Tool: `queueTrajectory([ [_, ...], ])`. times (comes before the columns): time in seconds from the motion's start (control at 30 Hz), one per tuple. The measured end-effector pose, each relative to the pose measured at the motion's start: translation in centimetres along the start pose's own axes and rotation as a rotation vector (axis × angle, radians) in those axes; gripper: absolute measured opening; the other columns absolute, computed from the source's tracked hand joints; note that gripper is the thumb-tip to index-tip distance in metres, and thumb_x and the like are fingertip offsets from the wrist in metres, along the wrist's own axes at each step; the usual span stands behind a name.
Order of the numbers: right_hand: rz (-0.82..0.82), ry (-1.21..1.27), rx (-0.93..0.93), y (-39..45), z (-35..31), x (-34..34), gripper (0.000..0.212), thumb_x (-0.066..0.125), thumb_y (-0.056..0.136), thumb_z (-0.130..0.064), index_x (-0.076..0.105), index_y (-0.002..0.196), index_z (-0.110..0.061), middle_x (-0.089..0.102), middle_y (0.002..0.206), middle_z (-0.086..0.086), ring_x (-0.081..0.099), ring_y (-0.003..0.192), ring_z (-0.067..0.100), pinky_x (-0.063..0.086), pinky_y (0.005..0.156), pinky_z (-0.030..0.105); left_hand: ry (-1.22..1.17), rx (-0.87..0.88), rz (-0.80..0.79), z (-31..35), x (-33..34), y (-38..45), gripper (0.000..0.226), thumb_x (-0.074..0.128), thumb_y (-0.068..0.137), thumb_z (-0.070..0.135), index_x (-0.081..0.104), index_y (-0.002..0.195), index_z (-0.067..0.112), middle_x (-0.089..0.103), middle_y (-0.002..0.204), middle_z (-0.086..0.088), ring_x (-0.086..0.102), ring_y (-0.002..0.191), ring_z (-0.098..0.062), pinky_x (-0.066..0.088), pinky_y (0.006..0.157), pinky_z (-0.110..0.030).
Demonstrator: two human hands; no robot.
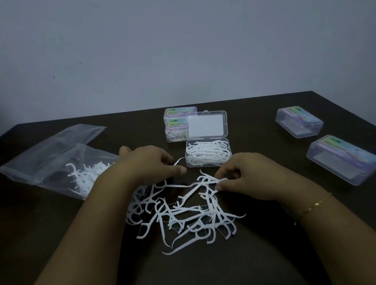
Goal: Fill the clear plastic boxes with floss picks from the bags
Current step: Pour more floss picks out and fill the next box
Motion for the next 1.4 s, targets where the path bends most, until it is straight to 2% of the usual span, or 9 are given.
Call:
queueTrajectory([
  [0.1, 0.020, -0.015, 0.011, 0.0, 0.1, -0.1, 0.018, 0.066, 0.084, -0.041, 0.070, 0.099, -0.031, 0.051, 0.078, -0.014, 0.048, 0.069, 0.002, 0.032, 0.058, 0.017, -0.048, 0.021, -0.099, 0.1, -0.4, -0.5, 0.071, 0.058, 0.069, 0.076, 0.052, 0.129, 0.039, 0.057, 0.125, 0.016, 0.044, 0.124, -0.011, 0.016, 0.102, -0.042],
  [0.2, 0.033, -0.022, 0.023, -0.1, 0.1, -0.1, 0.014, 0.064, 0.086, -0.039, 0.070, 0.094, -0.030, 0.052, 0.077, -0.014, 0.047, 0.068, 0.001, 0.033, 0.058, 0.017, 0.003, 0.048, -0.125, 0.3, -0.5, -0.7, 0.066, 0.068, 0.072, 0.062, 0.049, 0.131, 0.039, 0.055, 0.116, 0.019, 0.045, 0.120, -0.010, 0.018, 0.101, -0.041],
  [0.33, 0.036, -0.005, 0.030, -0.4, 0.1, -0.1, 0.017, 0.067, 0.082, -0.042, 0.069, 0.094, -0.030, 0.050, 0.075, -0.013, 0.048, 0.068, 0.001, 0.035, 0.058, 0.018, 0.000, 0.078, -0.070, 0.3, -0.4, -0.5, 0.046, 0.067, 0.080, 0.051, 0.055, 0.124, 0.040, 0.058, 0.106, 0.021, 0.047, 0.111, -0.006, 0.019, 0.092, -0.037],
  [0.57, -0.025, 0.043, 0.086, -0.4, 0.1, -0.4, 0.008, 0.069, 0.080, -0.031, 0.068, 0.086, -0.026, 0.053, 0.069, -0.012, 0.051, 0.063, 0.003, 0.038, 0.056, 0.016, -0.004, 0.090, 0.027, 0.6, -0.1, -0.2, 0.017, 0.066, 0.084, 0.044, 0.065, 0.101, 0.041, 0.059, 0.091, 0.021, 0.050, 0.104, -0.005, 0.020, 0.093, -0.037],
  [0.73, -0.049, 0.062, 0.114, -0.4, 0.2, -0.4, 0.010, 0.072, 0.077, -0.030, 0.068, 0.083, -0.023, 0.056, 0.068, -0.011, 0.052, 0.062, 0.005, 0.040, 0.055, 0.018, 0.002, 0.094, 0.129, 0.9, 0.2, -0.2, 0.020, 0.062, 0.084, 0.054, 0.063, 0.097, 0.039, 0.057, 0.084, 0.021, 0.051, 0.098, -0.003, 0.020, 0.094, -0.037],
  [1.03, 0.016, 0.062, 0.088, -0.3, 0.2, -0.3, 0.005, 0.069, 0.081, -0.030, 0.067, 0.079, -0.026, 0.053, 0.063, -0.009, 0.050, 0.057, 0.004, 0.040, 0.055, 0.019, 0.009, 0.142, 0.369, 2.6, 0.8, 0.0, 0.048, 0.055, 0.083, 0.064, 0.057, 0.122, 0.038, 0.056, 0.115, 0.013, 0.051, 0.108, -0.009, 0.021, 0.088, -0.036],
  [1.17, 0.035, 0.034, 0.059, -0.5, 0.0, -0.4, 0.019, 0.069, 0.081, -0.034, 0.065, 0.099, -0.028, 0.052, 0.079, -0.008, 0.053, 0.073, 0.006, 0.047, 0.069, 0.026, 0.022, 0.162, 0.389, 2.8, 1.0, 0.1, 0.039, 0.055, 0.087, 0.056, 0.057, 0.122, 0.038, 0.055, 0.121, 0.012, 0.049, 0.110, -0.009, 0.023, 0.095, -0.038],
  [1.33, 0.056, -0.026, 0.011, -0.2, -0.1, -0.3, 0.038, 0.066, 0.083, -0.037, 0.059, 0.120, -0.033, 0.043, 0.084, -0.016, 0.047, 0.074, 0.002, 0.038, 0.063, 0.017, 0.012, 0.164, 0.407, 2.9, 1.0, 0.1, 0.037, 0.057, 0.088, 0.052, 0.057, 0.122, 0.038, 0.053, 0.127, 0.012, 0.048, 0.115, -0.009, 0.023, 0.098, -0.038],
  [1.4, 0.030, -0.052, -0.011, -0.1, -0.1, 0.0, 0.033, 0.064, 0.084, -0.038, 0.062, 0.117, -0.036, 0.044, 0.087, -0.018, 0.050, 0.078, 0.003, 0.043, 0.069, 0.020, -0.007, 0.159, 0.417, 2.8, 1.0, 0.1, 0.038, 0.058, 0.087, 0.052, 0.057, 0.123, 0.038, 0.052, 0.130, 0.011, 0.047, 0.117, -0.009, 0.023, 0.097, -0.038],
])
Point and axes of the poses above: each hand's wrist, its own y-axis towards the middle knuckle, its own x-axis out of the palm, z = x × y, the point moved 1 cm from there along y, towards the middle knuckle
